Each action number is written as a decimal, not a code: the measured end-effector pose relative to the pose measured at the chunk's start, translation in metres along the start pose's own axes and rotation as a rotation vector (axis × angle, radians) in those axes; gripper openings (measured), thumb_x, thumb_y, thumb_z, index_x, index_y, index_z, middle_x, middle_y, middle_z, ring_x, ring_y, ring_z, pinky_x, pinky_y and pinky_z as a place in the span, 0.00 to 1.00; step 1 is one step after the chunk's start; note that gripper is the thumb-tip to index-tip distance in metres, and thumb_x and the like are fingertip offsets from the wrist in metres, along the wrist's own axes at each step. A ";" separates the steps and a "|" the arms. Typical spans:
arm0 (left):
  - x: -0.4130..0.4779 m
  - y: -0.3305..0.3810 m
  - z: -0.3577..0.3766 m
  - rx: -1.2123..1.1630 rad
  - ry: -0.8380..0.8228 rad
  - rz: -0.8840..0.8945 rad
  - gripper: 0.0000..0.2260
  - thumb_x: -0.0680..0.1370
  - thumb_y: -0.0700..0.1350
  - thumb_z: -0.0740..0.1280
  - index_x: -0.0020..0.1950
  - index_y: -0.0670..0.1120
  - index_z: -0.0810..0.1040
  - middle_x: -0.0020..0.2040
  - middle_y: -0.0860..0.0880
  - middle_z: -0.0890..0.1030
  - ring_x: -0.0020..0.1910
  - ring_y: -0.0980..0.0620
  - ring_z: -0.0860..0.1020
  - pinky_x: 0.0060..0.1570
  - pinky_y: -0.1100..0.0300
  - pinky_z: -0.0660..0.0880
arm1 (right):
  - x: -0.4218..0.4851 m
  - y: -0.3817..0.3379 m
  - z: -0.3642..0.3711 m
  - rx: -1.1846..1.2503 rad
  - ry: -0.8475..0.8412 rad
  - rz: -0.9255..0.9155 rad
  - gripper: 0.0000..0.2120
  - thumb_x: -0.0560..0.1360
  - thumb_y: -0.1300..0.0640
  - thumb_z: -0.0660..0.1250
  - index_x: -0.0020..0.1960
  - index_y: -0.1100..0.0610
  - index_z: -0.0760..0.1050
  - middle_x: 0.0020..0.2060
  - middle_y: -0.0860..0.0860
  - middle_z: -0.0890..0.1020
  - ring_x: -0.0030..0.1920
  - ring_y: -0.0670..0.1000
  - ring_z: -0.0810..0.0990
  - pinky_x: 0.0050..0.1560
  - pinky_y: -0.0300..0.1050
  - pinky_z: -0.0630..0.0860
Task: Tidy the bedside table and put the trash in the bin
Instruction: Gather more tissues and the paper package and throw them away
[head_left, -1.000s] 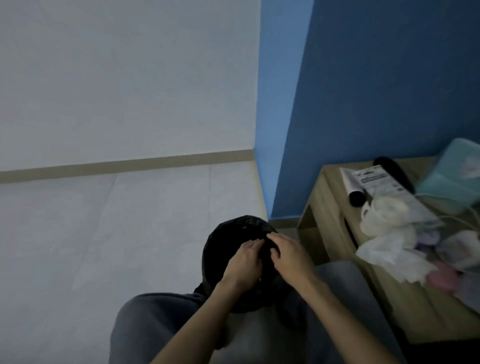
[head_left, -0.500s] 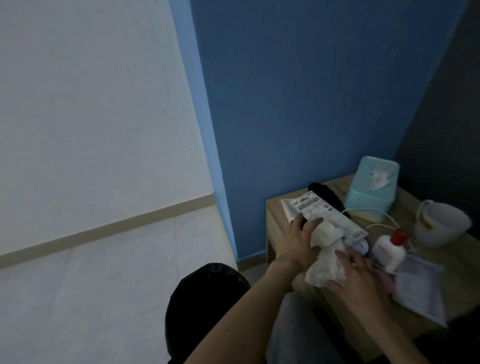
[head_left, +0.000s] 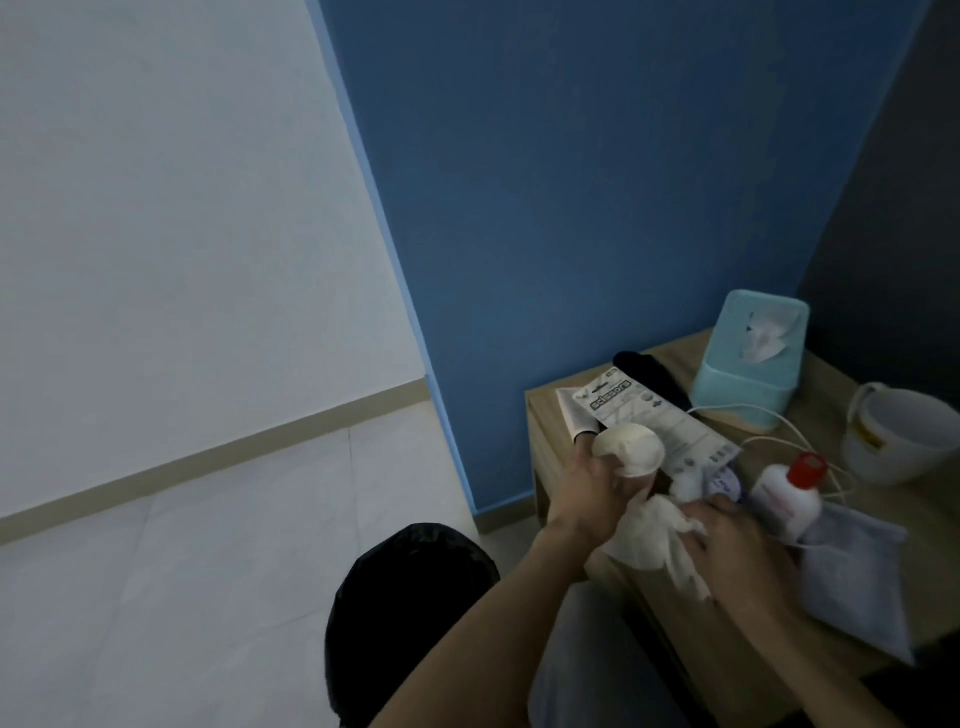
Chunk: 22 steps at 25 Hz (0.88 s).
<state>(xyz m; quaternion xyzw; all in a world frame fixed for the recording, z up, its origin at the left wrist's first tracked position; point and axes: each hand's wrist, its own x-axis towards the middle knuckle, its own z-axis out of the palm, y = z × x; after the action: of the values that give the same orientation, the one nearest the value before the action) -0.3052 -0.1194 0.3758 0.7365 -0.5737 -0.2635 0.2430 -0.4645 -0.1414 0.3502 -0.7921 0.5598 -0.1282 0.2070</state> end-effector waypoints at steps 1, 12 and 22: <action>-0.011 -0.001 -0.008 -0.025 0.042 0.007 0.39 0.66 0.70 0.51 0.62 0.43 0.77 0.68 0.45 0.65 0.62 0.44 0.72 0.62 0.54 0.72 | -0.002 -0.004 -0.005 0.013 0.036 -0.021 0.10 0.72 0.63 0.66 0.53 0.62 0.79 0.49 0.61 0.80 0.49 0.61 0.77 0.44 0.45 0.67; -0.133 -0.167 -0.058 -0.051 0.474 -0.379 0.22 0.73 0.59 0.65 0.59 0.46 0.77 0.62 0.52 0.70 0.58 0.52 0.74 0.53 0.59 0.74 | 0.001 -0.150 0.090 0.062 0.071 -0.488 0.07 0.59 0.67 0.75 0.36 0.60 0.82 0.30 0.56 0.82 0.34 0.56 0.72 0.32 0.42 0.65; -0.166 -0.291 -0.010 -0.086 0.311 -0.750 0.25 0.73 0.59 0.65 0.63 0.44 0.74 0.63 0.48 0.68 0.62 0.48 0.69 0.56 0.54 0.74 | 0.005 -0.196 0.267 -0.274 -0.400 -0.422 0.13 0.73 0.53 0.61 0.51 0.51 0.81 0.48 0.57 0.83 0.52 0.57 0.75 0.45 0.43 0.73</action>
<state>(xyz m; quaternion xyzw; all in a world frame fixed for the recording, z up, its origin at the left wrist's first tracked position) -0.1239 0.1077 0.2090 0.9148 -0.2104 -0.2431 0.2445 -0.1830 -0.0408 0.2072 -0.9206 0.3436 0.0665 0.1734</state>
